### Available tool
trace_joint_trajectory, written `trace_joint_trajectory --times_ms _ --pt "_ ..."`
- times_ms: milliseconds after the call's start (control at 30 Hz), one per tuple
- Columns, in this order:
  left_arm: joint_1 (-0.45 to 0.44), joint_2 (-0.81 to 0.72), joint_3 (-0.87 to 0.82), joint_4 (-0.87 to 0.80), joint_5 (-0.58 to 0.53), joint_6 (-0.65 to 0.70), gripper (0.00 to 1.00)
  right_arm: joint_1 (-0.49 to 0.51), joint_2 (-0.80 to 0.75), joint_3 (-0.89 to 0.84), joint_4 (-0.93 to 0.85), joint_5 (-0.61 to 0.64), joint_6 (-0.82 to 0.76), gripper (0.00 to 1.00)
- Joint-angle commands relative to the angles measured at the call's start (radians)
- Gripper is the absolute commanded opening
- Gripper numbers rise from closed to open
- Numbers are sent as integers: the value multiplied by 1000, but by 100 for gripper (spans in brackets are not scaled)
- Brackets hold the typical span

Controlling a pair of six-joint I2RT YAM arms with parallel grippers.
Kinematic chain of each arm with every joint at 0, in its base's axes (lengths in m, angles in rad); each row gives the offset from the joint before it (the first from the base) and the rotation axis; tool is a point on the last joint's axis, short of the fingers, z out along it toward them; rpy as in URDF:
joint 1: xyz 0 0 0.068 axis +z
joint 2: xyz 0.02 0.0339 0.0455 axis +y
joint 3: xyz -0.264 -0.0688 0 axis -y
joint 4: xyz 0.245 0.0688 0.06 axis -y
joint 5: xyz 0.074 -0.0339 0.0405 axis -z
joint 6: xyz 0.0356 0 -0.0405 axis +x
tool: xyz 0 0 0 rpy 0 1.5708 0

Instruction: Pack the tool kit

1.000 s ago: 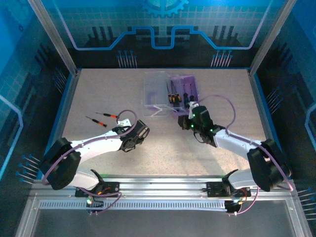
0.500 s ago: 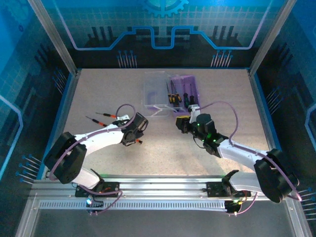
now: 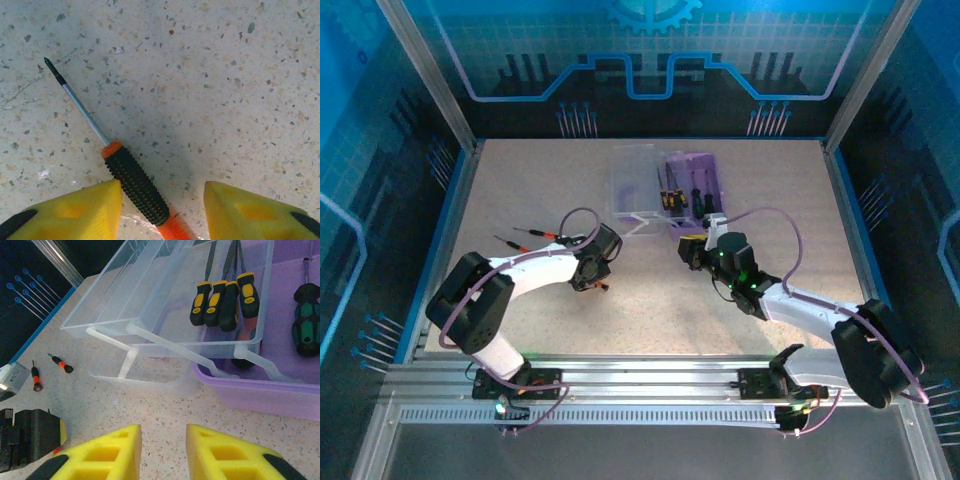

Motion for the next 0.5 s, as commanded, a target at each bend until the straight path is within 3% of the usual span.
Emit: trace_joint_trajectory --times_ms 0,133,467 --pt "10 -3 -29 11 3 -14 44 9 -15 -7 21 28 -3 31" --pt "11 -1 -36 -8 -8 1 27 8 -28 -9 15 40 0 31" --pt "11 -43 -119 54 23 17 22 0 1 8 -7 26 20 34"
